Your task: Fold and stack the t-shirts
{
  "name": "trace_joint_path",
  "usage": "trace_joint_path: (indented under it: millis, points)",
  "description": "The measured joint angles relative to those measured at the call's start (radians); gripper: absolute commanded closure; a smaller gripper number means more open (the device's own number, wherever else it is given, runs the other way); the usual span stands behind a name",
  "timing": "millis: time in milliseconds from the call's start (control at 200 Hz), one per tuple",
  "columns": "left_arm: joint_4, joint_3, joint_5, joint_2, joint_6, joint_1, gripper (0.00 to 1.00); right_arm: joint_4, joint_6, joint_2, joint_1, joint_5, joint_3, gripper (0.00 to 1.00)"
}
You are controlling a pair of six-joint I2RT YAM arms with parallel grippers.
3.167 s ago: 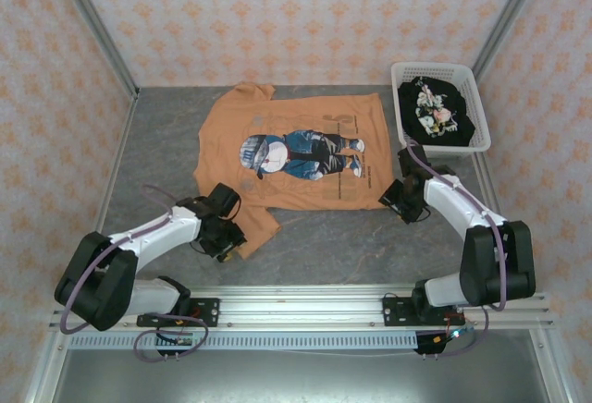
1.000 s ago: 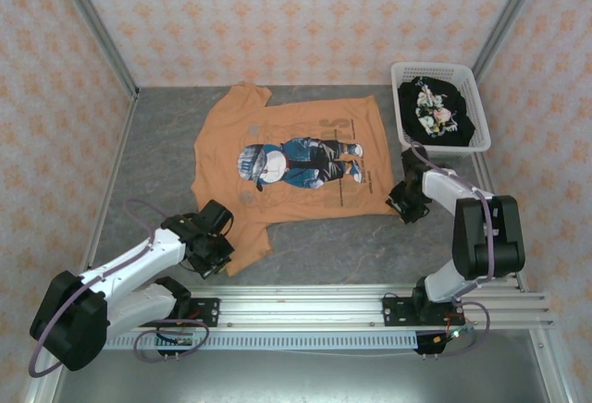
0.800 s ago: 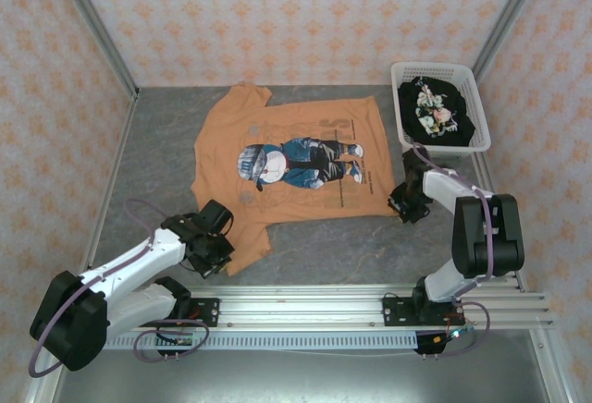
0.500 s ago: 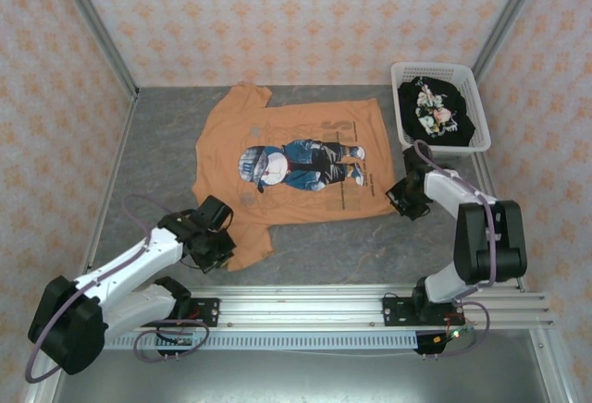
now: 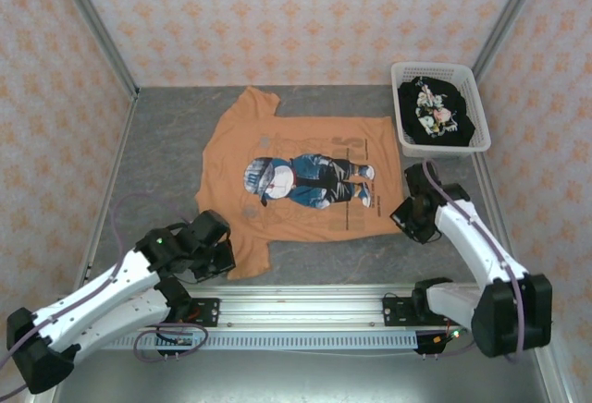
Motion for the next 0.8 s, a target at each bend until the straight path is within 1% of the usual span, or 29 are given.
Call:
trace_joint_path:
  millis: [70,175,360,605,801]
  points:
    - [0.001,0.031,-0.044,-0.031,-0.005,-0.042,1.00,-0.040,0.003,-0.045,0.002,0.014,-0.012,1.00]
    - [0.013,0.057,-0.103,-0.038,-0.004,-0.054,1.00,-0.061,0.005,-0.050,0.002,0.025,-0.037,1.00]
    - [0.037,0.147,-0.224,0.099,0.018,-0.045,1.00,-0.051,0.019,0.026,0.002,0.034,-0.036,1.00]
    - [0.148,0.280,-0.247,0.325,0.101,0.112,1.00,-0.013,0.044,0.147,0.000,0.036,0.020,1.00]
    - [0.183,0.441,-0.243,0.494,0.198,0.185,1.00,0.000,0.053,0.209,-0.020,0.048,0.114,1.00]
